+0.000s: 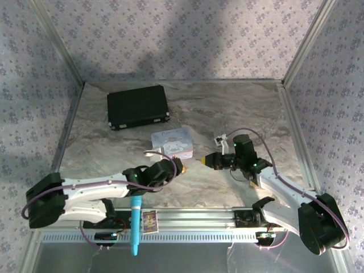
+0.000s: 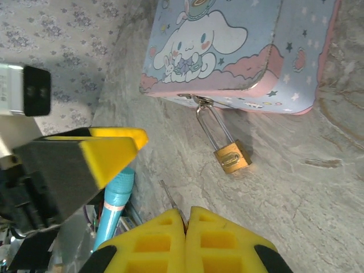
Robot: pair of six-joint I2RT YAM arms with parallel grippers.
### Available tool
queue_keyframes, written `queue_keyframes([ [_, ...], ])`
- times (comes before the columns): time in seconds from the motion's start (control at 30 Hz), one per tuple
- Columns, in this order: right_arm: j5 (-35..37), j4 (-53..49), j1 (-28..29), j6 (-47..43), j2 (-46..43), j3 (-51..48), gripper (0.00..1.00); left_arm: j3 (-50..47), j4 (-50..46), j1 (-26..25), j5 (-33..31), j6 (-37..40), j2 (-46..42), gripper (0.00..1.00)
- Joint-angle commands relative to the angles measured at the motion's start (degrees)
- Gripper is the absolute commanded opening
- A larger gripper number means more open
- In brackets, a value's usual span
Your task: Unlock the padlock with the key
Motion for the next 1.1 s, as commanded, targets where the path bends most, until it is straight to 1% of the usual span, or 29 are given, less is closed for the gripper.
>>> queue_keyframes([
  [0.0,2.3,-1.3,0.5,-1.2,-0.7,-1.8,0.00,-1.4,4.3,0.4,-5.2,-5.6,2.8,0.73],
  [0.03,2.8,-1.0,0.5,-1.0,-0.7,-2.2,0.00,-0.3,4.6,0.8,-5.0,-4.6,4.0,0.76],
  [0.13,3.4,0.3,0.5,-0.2,-0.9,-3.6,0.00,4.9,-0.4,1.9,-3.2,-5.6,8.6,0.76],
  [0.23,4.4,0.1,0.6,-0.1,-1.4,-3.8,0.00,5.4,2.7,3.3,1.7,-7.6,12.9,0.69],
  [0.27,4.5,0.1,0.6,-0.1,-1.5,-3.8,0.00,5.4,3.6,3.5,2.3,-9.4,14.1,0.68],
  [0.33,4.6,0.2,0.6,-0.1,-1.8,-3.9,0.00,5.7,5.7,3.4,2.6,-10.3,16.4,0.66],
  [0.4,4.5,0.3,0.7,-0.2,-1.8,-3.9,0.00,7.4,4.6,3.3,2.5,-10.8,18.7,0.65],
  [0.47,4.2,0.3,0.5,-0.3,-1.5,-3.9,0.00,10.2,0.4,3.4,2.1,-11.6,20.8,0.65],
  [0.57,3.0,0.4,0.4,-0.2,-0.8,-3.9,0.00,15.8,-6.1,3.1,-0.7,-8.0,24.0,0.65],
  [0.6,3.0,0.5,0.4,-0.1,-0.7,-4.0,0.00,16.8,-7.2,3.1,-1.1,-7.7,24.9,0.65],
  [0.63,2.9,0.8,0.3,-0.1,-0.7,-4.2,0.00,17.0,-6.5,3.0,-1.2,-7.0,25.7,0.64],
  [0.8,2.7,0.5,0.2,0.0,-0.9,-4.3,0.00,17.1,-5.7,3.2,-0.1,-8.4,28.4,0.54],
  [0.87,2.8,0.3,0.2,0.0,-1.2,-4.3,0.00,17.1,-7.8,3.0,0.1,-9.1,28.2,0.52],
  [0.97,2.9,-0.1,0.1,0.0,-1.7,-4.7,0.00,17.8,-13.3,2.3,-1.6,-9.6,27.6,0.50],
  [1.07,3.3,-0.2,0.0,-0.2,-1.6,-4.9,0.00,16.5,-12.6,2.2,-1.3,-9.9,27.1,0.42],
])
